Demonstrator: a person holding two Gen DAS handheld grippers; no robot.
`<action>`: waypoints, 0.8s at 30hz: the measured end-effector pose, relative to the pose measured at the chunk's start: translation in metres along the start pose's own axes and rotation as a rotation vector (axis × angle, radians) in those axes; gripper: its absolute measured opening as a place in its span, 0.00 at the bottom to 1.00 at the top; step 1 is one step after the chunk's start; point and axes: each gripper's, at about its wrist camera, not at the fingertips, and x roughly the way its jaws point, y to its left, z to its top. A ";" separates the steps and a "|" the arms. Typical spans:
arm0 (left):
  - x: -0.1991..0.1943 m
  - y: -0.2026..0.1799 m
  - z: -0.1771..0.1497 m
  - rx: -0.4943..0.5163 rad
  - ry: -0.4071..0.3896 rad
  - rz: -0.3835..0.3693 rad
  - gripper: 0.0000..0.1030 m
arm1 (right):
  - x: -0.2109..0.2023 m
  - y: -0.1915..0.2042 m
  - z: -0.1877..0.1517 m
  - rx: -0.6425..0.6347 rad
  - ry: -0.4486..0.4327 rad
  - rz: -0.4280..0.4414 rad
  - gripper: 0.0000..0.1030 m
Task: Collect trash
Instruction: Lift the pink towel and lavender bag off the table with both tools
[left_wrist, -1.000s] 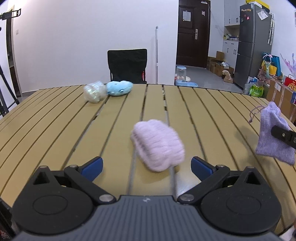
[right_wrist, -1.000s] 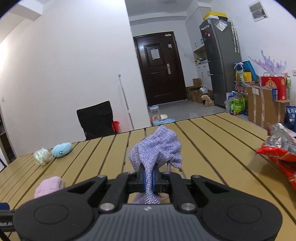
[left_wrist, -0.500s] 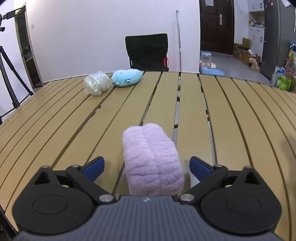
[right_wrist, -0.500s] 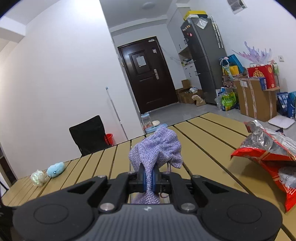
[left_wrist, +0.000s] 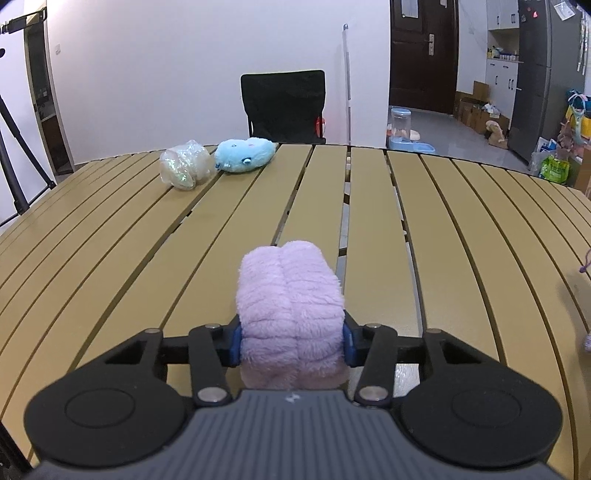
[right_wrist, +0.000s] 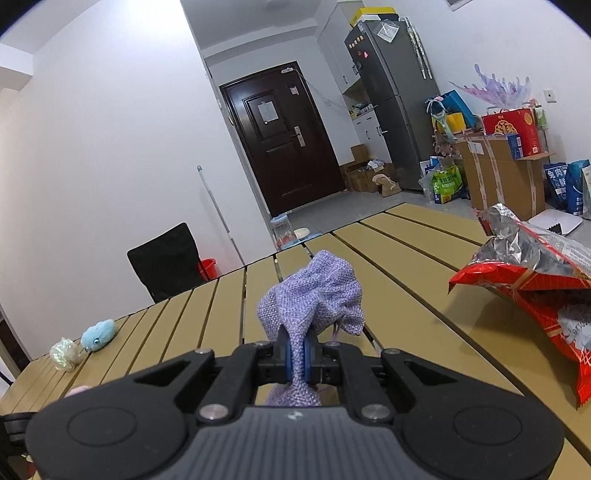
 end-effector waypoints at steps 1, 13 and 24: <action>-0.002 0.001 0.000 0.000 -0.003 -0.002 0.47 | 0.000 0.001 0.000 -0.001 0.001 0.005 0.06; -0.055 0.022 -0.007 0.026 -0.075 -0.045 0.47 | -0.022 0.016 -0.006 -0.052 0.002 0.063 0.06; -0.112 0.052 -0.023 0.026 -0.114 -0.079 0.47 | -0.067 0.038 -0.023 -0.066 -0.011 0.108 0.06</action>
